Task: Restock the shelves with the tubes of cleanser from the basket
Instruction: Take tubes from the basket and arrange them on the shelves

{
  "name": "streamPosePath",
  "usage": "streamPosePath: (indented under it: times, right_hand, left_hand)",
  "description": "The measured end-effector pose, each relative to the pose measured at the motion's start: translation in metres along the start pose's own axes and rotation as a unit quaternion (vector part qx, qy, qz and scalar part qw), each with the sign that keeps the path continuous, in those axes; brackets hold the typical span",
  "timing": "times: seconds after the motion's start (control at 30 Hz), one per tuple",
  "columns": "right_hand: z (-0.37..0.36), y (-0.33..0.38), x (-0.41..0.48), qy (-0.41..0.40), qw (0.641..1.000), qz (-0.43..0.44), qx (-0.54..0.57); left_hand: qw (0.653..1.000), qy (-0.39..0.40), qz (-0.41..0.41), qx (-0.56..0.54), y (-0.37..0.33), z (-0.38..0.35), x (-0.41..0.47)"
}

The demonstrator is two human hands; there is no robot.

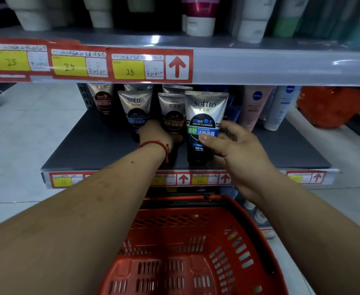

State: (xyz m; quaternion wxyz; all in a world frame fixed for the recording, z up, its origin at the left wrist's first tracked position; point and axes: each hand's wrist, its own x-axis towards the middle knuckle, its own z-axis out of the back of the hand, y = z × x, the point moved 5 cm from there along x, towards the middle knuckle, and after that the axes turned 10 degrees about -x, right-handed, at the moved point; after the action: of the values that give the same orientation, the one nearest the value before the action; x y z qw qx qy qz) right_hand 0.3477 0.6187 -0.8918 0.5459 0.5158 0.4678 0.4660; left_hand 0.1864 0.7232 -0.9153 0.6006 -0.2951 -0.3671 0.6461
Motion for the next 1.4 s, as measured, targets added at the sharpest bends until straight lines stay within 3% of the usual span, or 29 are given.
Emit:
streamPosePath:
  times: [0.2, 0.4, 0.57, 0.77, 0.9, 1.07, 1.4]
  right_hand:
    - [-0.002, 0.001, -0.003, -0.008, 1.000, 0.003, -0.005]
    - [-0.020, 0.002, -0.007, -0.004, 1.000, 0.003, -0.011]
    - [-0.055, 0.004, -0.002, 0.030, 0.999, 0.002, -0.032]
    - [-0.094, 0.002, 0.012, 0.054, 0.996, 0.018, -0.067]
    - [-0.112, -0.005, 0.028, 0.031, 0.993, 0.039, -0.108]
    - [-0.125, -0.018, 0.042, 0.014, 0.986, 0.055, -0.157]
    - [-0.120, -0.033, 0.039, 0.013, 0.984, 0.003, -0.176]
  left_hand:
    - [0.998, 0.039, 0.028, -0.040, 0.007, 0.018, -0.013]
    - [0.982, 0.097, 0.027, -0.159, 0.028, 0.065, -0.053]
    - [0.949, 0.090, 0.029, -0.301, 0.038, 0.103, -0.083]
    - [0.942, 0.093, 0.023, -0.322, 0.065, 0.107, -0.082]
    - [0.940, 0.086, 0.053, -0.327, 0.069, 0.110, -0.069]
    - [0.913, 0.109, 0.107, -0.379, 0.068, 0.109, -0.054]
    - [0.892, 0.091, 0.157, -0.415, 0.062, 0.102, -0.052]
